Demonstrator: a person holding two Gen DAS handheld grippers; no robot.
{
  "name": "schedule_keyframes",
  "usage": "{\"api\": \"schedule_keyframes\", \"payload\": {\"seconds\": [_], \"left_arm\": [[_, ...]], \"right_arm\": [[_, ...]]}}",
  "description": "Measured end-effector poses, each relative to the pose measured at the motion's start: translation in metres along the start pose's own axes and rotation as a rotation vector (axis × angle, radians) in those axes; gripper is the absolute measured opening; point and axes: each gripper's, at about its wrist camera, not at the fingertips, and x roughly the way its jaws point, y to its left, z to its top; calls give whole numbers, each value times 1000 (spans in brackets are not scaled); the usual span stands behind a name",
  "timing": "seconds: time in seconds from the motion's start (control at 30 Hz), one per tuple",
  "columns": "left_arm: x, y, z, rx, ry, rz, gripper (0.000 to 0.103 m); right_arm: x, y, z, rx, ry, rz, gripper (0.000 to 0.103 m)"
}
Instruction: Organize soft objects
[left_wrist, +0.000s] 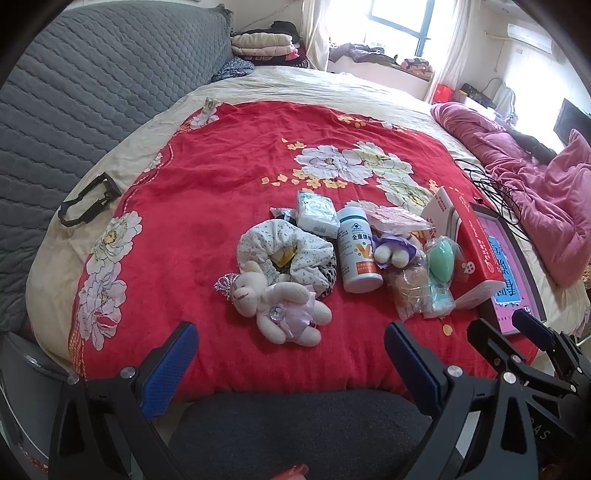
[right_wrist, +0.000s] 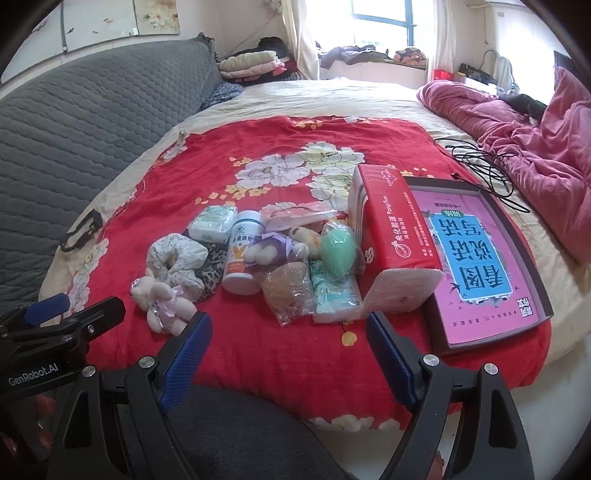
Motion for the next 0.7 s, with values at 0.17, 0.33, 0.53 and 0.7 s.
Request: {"api": "schedule_keyframes", "payload": {"seconds": [0.17,0.33,0.53,0.7], "left_arm": [[-2,0,1,-3,-3,1,101],[-3,1,3,-4,-6,4,101],[-2,3,4,-8,-7,6,101],[-2,4,4,-7,-8,4,101]], "right_arm": [[-1,2,0,-10,-1,-5,86],[-2,4,1,-14,-4,-2,86],[-2,6,2,-29,-5,-15,86],[-1,6,2,-30,-1,-17,86]]}}
